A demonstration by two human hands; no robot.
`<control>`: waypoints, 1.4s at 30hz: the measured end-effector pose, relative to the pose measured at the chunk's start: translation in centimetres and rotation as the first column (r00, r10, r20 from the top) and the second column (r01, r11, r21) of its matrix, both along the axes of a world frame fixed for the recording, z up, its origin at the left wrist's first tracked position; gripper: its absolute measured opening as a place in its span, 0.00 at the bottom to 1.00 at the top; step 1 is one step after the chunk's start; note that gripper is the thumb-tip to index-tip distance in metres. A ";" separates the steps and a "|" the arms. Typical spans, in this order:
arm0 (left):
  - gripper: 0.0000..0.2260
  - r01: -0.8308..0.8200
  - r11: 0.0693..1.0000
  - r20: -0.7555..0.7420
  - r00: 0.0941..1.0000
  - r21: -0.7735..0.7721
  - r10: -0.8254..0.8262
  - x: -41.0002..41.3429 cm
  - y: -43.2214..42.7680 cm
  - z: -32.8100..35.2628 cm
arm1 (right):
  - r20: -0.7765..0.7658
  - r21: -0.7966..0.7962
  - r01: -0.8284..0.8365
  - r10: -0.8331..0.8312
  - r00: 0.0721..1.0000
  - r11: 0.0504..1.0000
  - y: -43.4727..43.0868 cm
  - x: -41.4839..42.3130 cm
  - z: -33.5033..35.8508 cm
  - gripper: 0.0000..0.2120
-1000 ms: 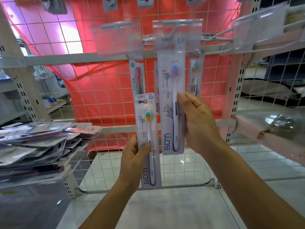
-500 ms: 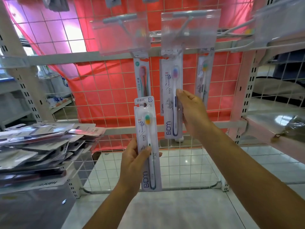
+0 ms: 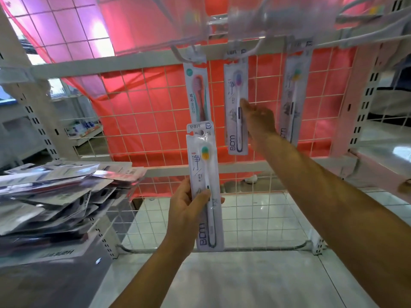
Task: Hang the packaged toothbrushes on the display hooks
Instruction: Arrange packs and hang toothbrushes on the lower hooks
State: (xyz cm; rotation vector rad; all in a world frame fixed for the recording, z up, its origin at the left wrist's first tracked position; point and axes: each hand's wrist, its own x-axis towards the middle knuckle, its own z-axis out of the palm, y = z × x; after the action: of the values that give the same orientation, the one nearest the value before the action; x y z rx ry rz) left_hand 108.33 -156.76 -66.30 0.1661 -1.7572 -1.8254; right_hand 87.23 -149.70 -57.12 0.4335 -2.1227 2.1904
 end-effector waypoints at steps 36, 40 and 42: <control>0.04 -0.030 0.996 -0.023 0.999 -0.088 0.029 -0.1 5.2 1.9 | 0.024 -0.135 -0.421 0.428 0.904 0.897 9.5 15.1 -5.5 0.12; 0.07 0.003 0.995 -0.032 0.999 -0.100 -0.006 -0.2 5.7 2.2 | -0.004 -0.113 -0.389 0.391 0.920 0.914 10.4 14.9 -5.3 0.12; 0.08 0.006 0.995 -0.032 0.999 -0.097 -0.009 -0.4 6.1 2.3 | -0.014 -0.097 -0.363 0.363 0.932 0.927 10.9 14.8 -5.1 0.12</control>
State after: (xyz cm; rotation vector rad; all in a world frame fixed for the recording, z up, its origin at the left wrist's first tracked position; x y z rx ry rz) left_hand 107.93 -150.67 -63.97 0.0909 -1.8215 -1.7336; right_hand 102.04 -138.82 -62.27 0.8793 -2.0605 2.4694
